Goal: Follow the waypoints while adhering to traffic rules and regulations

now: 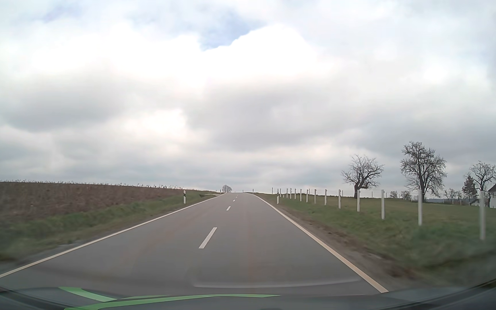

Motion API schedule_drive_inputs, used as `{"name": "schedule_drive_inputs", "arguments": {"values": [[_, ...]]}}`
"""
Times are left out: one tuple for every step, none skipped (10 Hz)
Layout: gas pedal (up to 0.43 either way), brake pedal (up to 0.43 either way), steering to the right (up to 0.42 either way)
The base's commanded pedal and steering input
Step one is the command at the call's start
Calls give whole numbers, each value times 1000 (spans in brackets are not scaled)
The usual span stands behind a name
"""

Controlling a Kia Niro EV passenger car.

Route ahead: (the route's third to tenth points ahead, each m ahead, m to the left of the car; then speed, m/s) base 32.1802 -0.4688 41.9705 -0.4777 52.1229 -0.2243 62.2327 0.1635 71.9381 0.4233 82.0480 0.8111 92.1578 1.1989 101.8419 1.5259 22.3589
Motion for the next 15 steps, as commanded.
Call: {"name": "schedule_drive_inputs", "arguments": {"values": [[350,0,4],[350,0,4],[350,0,4],[350,0,3],[350,0,0],[350,0,-1],[350,0,-1],[350,0,-1],[350,0,-1],[350,0,-2],[350,0,-2],[350,0,-2],[350,0,-3],[350,0,-4],[350,0,-4]]}}
